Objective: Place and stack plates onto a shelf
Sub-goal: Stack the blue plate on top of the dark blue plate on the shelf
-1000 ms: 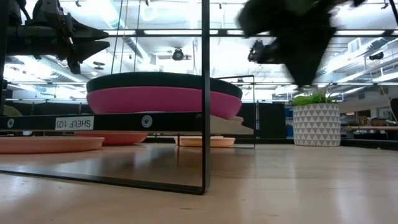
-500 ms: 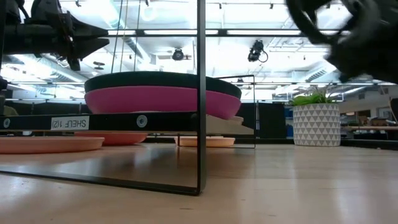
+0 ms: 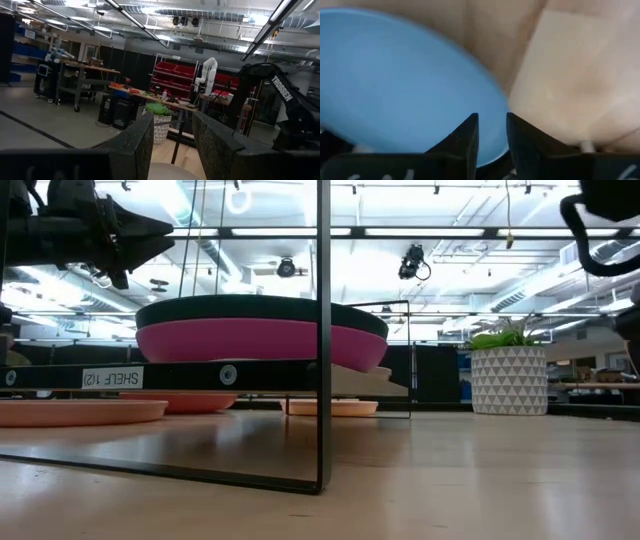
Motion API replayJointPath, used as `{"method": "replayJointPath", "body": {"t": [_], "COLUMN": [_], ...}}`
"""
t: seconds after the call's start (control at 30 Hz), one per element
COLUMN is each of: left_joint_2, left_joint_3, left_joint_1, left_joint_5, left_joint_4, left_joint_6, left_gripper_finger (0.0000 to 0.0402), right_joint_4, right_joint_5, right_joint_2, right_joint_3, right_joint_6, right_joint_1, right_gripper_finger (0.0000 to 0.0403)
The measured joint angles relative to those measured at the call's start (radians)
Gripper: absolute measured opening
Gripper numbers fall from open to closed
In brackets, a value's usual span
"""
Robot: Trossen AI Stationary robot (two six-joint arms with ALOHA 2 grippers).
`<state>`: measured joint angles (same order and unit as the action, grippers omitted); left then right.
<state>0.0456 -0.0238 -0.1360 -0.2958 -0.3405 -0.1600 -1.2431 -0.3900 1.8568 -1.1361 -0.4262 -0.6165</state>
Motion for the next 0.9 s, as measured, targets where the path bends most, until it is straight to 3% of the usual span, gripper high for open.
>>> {"method": "replayJointPath", "body": {"t": [0.1, 0.3, 0.6, 0.7, 0.9], "left_joint_2": [0.0, 0.0, 0.0, 0.0, 0.0], "left_joint_3": [0.0, 0.0, 0.0, 0.0, 0.0], "left_joint_1": [0.0, 0.0, 0.0, 0.0, 0.0], "left_joint_5": [0.0, 0.0, 0.0, 0.0, 0.0], "left_joint_4": [-0.002, -0.007, -0.007, -0.007, -0.007], "left_joint_6": [0.004, 0.041, 0.042, 0.044, 0.044], "left_gripper_finger": [0.0142, 0.0142, 0.0142, 0.0142, 0.0142], "right_joint_4": [0.018, 0.023, 0.156, 0.153, 0.132], "right_joint_5": [0.057, 0.064, 0.018, 0.007, 0.015], "right_joint_2": [0.0, 0.0, 0.001, 0.001, 0.0], "right_joint_3": [0.001, 0.001, 0.065, 0.086, 0.088], "right_joint_6": [0.003, 0.003, 0.036, 0.06, 0.146], "right_joint_1": [-0.013, -0.013, -0.015, -0.015, -0.008], "right_gripper_finger": [0.0103, 0.0103, 0.0094, 0.0079, 0.0013]}}
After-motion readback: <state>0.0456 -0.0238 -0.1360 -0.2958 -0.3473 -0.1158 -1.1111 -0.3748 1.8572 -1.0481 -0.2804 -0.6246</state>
